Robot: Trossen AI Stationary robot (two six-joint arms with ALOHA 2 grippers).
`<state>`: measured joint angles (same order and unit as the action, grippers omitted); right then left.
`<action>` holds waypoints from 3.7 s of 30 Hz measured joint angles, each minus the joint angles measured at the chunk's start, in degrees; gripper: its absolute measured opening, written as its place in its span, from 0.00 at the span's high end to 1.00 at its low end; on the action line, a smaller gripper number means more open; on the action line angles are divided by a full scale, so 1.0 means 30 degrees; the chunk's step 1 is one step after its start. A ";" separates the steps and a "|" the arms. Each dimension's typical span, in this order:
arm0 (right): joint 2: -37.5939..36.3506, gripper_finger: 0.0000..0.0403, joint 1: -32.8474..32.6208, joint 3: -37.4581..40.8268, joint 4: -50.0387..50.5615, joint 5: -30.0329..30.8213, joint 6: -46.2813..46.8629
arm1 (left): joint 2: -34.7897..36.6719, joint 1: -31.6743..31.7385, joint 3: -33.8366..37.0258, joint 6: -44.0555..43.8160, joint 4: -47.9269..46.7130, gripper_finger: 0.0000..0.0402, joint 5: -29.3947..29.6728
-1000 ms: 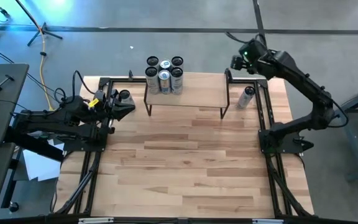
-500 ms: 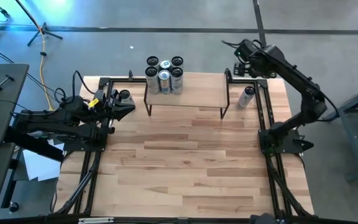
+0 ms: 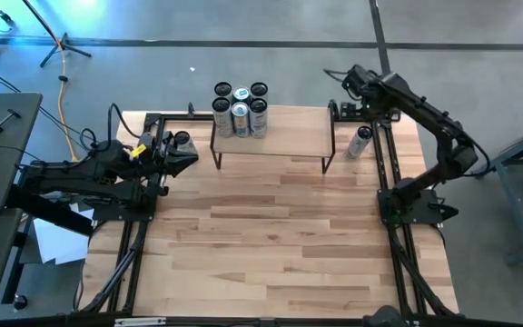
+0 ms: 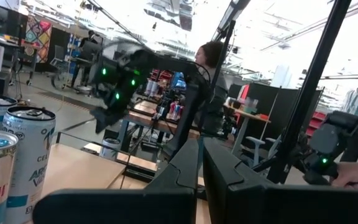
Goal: Place canned beverage on shelf
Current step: Put the right black soda can on the shelf
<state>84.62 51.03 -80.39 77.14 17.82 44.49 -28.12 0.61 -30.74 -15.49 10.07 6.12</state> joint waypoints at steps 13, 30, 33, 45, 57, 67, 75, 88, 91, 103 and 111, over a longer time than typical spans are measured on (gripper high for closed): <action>-0.0621 0.16 0.0129 0.4284 -0.3790 -0.1001 0.1120 | -0.0073 -0.0002 0.0000 0.0351 0.0014 1.00 0.0005; -0.0628 0.22 0.0248 0.5498 -0.4140 -0.0882 0.2089 | -0.0095 -0.0001 0.0000 0.0230 0.0004 1.00 0.0080; -0.0628 0.27 0.0248 0.5498 -0.4118 -0.0882 0.2089 | -0.0095 0.0005 0.0007 0.0220 0.0007 1.00 0.0087; -0.0621 0.40 -0.0853 0.4826 -0.2400 -0.1380 -0.0564 | -0.0095 0.0001 0.0007 0.0426 0.0000 1.00 0.0107; -0.0621 0.40 -0.2731 -0.0707 0.0142 0.0547 -0.3813 | -0.0124 0.0042 0.0007 0.0730 0.0000 1.00 0.0173; -0.0635 0.40 -0.3962 -0.7536 0.1570 0.1151 -0.4986 | -0.0131 0.0042 0.0007 0.0744 -0.0006 1.00 0.0881; -0.0635 0.40 -0.5773 -0.9784 0.1676 0.0182 -0.5495 | -0.0124 0.0042 0.0015 0.0744 0.0000 1.00 0.1710; -0.0250 0.40 -0.9259 -1.0195 -0.1115 -0.1135 -0.5451 | -0.0766 0.0042 0.0015 0.1196 0.0000 1.00 0.1732; 0.0365 0.40 -1.0114 -1.0195 -0.1983 -0.1654 -0.5495 | -0.0999 0.0042 0.0019 0.1189 0.0004 1.00 0.1732; 0.3149 0.40 -1.1562 -1.0195 -0.2200 -0.2413 -0.5672 | -0.1285 0.0042 0.0022 0.0708 0.0185 1.00 0.1732; 0.3430 0.40 -1.1165 -1.0195 -0.1992 -0.1952 -0.5998 | -0.1290 0.0042 0.0022 0.0679 0.0214 1.00 0.1732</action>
<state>94.91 17.53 -110.98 71.17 11.97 26.50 -31.99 0.73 -30.68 -13.45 10.71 11.31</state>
